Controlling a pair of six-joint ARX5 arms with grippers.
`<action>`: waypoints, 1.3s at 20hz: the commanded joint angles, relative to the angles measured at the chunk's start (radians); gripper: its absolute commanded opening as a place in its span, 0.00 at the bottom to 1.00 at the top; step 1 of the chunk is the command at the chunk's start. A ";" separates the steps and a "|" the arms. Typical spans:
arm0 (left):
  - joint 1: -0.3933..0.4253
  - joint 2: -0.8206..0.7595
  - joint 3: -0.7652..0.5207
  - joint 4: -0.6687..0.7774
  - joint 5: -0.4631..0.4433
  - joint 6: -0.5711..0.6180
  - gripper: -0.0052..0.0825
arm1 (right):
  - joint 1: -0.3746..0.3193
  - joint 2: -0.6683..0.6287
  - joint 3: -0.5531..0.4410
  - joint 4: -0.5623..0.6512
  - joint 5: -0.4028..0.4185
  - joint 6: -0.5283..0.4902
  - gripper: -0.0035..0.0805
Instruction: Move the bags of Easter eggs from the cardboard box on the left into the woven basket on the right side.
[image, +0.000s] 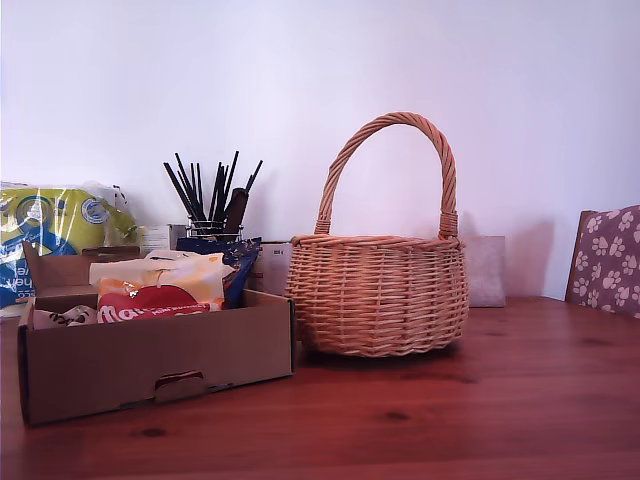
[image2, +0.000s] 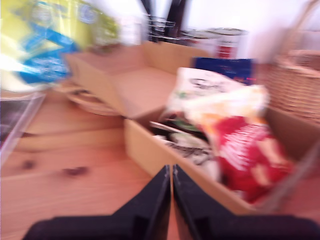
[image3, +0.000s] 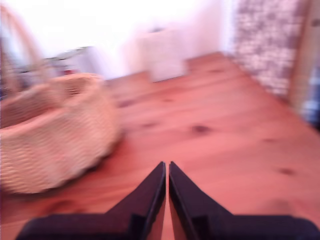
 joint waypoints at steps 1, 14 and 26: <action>-0.014 -0.009 0.041 0.004 0.027 -0.016 0.04 | 0.031 0.013 0.072 -0.003 -0.023 0.003 0.03; -0.122 0.560 0.583 -0.407 0.246 0.187 0.04 | 0.423 0.419 0.359 -0.039 -0.055 -0.089 0.03; -0.170 1.129 0.996 -0.595 0.220 0.460 0.96 | 0.500 0.562 0.379 0.003 -0.051 -0.114 0.03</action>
